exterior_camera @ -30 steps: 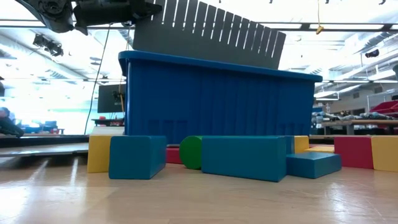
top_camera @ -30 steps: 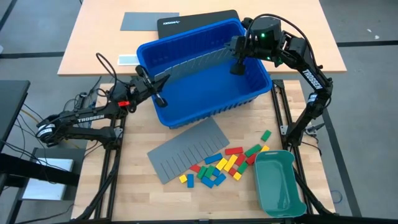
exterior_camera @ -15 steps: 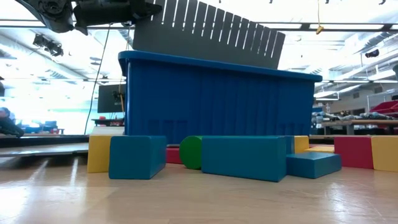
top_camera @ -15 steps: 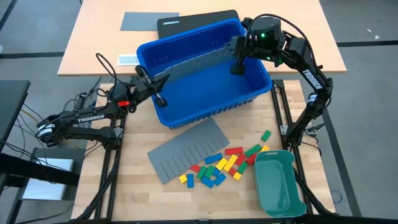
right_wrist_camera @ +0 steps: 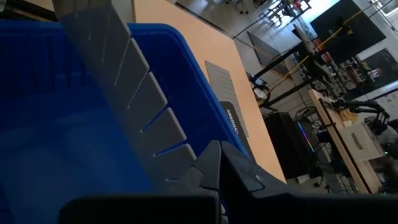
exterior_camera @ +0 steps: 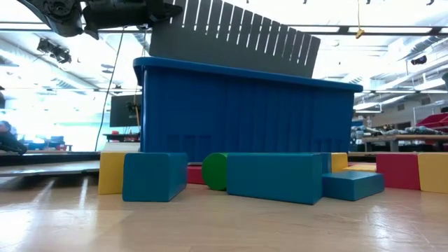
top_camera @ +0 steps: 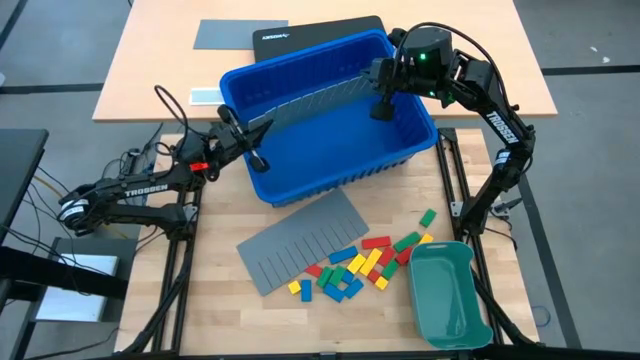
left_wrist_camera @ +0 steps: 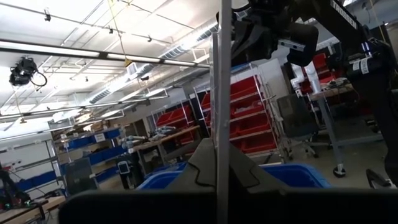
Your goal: Sort Items/Unsort Items
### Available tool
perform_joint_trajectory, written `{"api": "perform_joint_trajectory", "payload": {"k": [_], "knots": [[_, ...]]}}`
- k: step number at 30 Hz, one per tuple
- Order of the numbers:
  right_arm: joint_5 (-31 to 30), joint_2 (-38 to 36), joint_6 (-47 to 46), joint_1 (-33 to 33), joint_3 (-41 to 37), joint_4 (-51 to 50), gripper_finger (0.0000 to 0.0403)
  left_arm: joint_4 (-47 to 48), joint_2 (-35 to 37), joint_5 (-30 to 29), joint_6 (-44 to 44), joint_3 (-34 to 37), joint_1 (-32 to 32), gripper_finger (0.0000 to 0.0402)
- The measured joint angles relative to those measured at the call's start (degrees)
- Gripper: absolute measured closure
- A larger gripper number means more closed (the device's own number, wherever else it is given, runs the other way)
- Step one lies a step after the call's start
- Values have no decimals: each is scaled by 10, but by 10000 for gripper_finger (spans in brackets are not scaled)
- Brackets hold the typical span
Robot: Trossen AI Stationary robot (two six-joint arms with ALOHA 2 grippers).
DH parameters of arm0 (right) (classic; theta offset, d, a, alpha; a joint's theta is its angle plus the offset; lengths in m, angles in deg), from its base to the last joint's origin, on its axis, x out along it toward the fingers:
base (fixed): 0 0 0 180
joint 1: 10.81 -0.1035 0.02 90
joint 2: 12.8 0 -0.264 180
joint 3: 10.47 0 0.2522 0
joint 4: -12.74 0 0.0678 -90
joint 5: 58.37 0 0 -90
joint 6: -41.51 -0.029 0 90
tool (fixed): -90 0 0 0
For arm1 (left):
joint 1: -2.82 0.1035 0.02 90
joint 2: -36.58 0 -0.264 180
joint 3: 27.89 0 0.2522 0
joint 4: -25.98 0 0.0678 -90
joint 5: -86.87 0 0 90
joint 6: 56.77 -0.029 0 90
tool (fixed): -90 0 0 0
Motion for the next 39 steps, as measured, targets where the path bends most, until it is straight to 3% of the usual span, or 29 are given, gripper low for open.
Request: {"api": "perform_joint_trajectory", "payload": {"k": [16,24,33,39], "knots": [[38,3,-22,0,0,-22,396,17,-1,0,4,0,0,400],[107,33,10,6,0,-43,351,17,-1,0,8,0,0,400],[106,62,43,20,0,-5,300,24,-1,0,8,0,0,400],[121,73,58,38,0,-4,287,24,-1,0,8,0,0,400]]}}
